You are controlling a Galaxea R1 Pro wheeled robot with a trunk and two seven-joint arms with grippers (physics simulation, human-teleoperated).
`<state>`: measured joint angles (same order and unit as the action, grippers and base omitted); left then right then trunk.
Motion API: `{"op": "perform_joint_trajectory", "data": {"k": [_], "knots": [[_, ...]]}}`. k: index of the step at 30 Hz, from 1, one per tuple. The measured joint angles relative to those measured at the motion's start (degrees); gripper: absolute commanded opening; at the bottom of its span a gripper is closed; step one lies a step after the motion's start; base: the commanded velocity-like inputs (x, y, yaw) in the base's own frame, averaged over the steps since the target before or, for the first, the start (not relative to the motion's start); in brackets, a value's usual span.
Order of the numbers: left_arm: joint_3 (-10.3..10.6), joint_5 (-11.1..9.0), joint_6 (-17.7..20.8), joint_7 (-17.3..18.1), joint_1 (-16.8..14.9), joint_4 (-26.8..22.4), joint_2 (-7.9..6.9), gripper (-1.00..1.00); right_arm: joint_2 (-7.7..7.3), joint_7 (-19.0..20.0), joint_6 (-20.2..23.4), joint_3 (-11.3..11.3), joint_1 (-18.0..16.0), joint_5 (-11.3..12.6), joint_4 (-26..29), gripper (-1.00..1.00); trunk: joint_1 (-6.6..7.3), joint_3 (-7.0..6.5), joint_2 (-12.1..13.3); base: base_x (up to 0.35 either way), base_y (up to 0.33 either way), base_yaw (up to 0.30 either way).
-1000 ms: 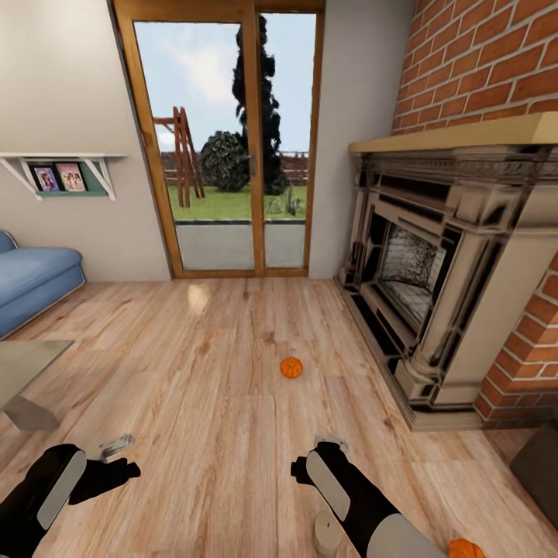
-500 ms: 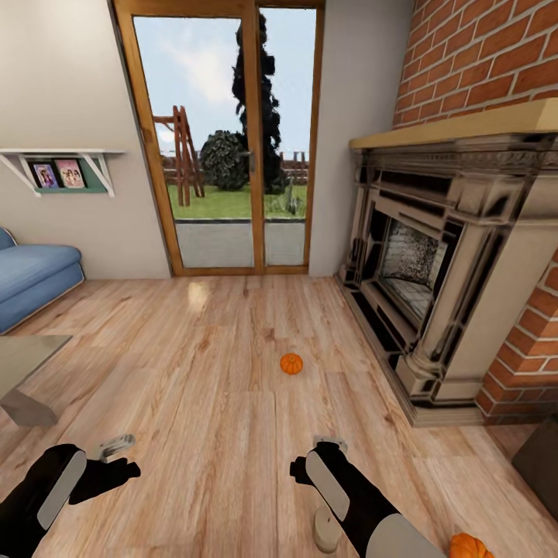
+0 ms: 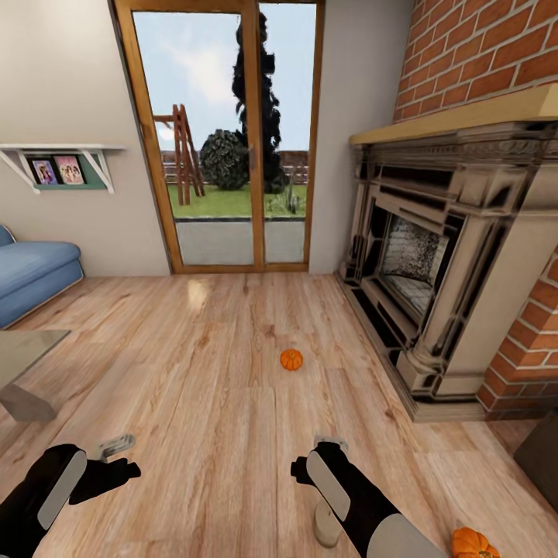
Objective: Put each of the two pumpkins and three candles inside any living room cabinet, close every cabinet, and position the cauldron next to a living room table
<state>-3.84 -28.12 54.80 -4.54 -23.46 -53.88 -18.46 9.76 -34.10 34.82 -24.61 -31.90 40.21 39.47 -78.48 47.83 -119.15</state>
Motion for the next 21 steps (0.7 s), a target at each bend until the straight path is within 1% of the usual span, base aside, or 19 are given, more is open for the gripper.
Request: {"op": "perform_joint_trajectory", "data": {"k": [17, 21], "knots": [[0.15, 0.0, -0.13, 0.03, 0.0, -0.07, 0.17, 1.0, -0.03, 0.0, -0.02, 0.0, 0.0, -0.04, 0.07, 1.0, -3.73, 3.05, -6.82, 0.0, 0.0, 0.0], [0.17, 0.0, -0.13, -0.01, 0.0, -0.16, 0.41, 1.0, -0.08, 0.0, -0.03, 0.0, 0.0, 0.02, 0.08, 1.0, -4.61, 3.77, -8.42, 0.0, 0.0, 0.0]]}}
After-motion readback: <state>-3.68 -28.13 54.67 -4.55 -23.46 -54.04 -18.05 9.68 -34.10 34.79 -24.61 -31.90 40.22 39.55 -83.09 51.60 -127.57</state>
